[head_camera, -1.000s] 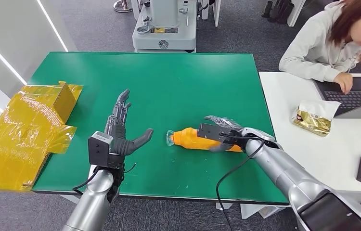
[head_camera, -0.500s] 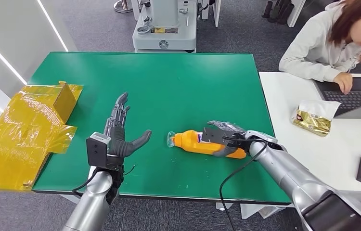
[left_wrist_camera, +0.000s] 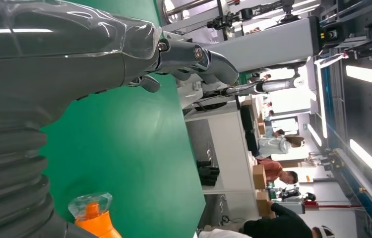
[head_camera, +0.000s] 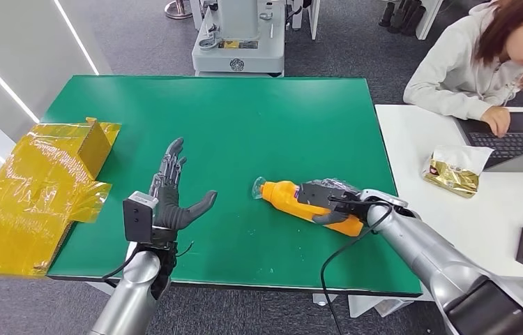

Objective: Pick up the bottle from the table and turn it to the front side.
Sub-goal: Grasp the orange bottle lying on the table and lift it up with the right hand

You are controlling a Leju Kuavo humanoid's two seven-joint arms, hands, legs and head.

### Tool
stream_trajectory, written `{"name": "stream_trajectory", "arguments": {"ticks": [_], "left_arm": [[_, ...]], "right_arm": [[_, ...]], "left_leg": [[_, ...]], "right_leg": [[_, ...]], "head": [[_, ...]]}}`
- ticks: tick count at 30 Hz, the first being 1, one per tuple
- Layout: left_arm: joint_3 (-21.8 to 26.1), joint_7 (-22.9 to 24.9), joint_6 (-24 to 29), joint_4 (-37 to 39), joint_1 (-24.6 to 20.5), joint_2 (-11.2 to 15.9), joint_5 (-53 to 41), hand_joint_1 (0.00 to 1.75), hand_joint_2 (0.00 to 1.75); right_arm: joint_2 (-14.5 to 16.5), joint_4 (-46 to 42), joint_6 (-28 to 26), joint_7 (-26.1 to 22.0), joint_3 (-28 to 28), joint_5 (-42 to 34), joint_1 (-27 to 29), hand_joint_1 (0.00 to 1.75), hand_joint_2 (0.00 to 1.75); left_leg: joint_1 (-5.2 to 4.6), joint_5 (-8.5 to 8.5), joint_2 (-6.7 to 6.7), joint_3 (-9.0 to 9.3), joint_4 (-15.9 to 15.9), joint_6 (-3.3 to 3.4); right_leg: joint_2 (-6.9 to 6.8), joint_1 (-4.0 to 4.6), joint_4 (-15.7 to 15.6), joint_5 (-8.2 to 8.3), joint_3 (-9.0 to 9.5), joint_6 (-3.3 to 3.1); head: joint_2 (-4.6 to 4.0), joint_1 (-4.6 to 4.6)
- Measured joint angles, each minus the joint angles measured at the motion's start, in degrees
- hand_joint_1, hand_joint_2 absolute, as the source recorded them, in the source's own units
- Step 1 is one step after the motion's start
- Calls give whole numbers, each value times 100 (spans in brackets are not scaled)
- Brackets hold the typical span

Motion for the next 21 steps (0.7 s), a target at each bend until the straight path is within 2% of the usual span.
{"name": "stream_trajectory", "arguments": {"ticks": [8, 13, 21], "left_arm": [[0, 8, 10, 0, -8, 12, 129, 0, 175], [0, 9, 40, -56, 38, 15, 153, 0, 175], [0, 73, 36, -294, 139, 60, 121, 0, 175]], "right_arm": [[-190, -239, -179, -63, 68, -215, 155, 175, 175], [-270, -368, -252, -250, -7, -731, 256, 175, 175], [-214, -602, -768, -738, -429, -1359, 687, 175, 175]], "left_leg": [[0, 0, 0, 0, 2, 1], [0, 0, 1, -1, 3, 1], [2, 0, 1, 0, 2, 1]], "right_leg": [[1, 0, 0, 1, 1, 2], [1, 0, 0, 2, 2, 3], [1, 1, 0, 2, 3, 3]], "head": [[0, 1], [0, 1], [0, 1]]}}
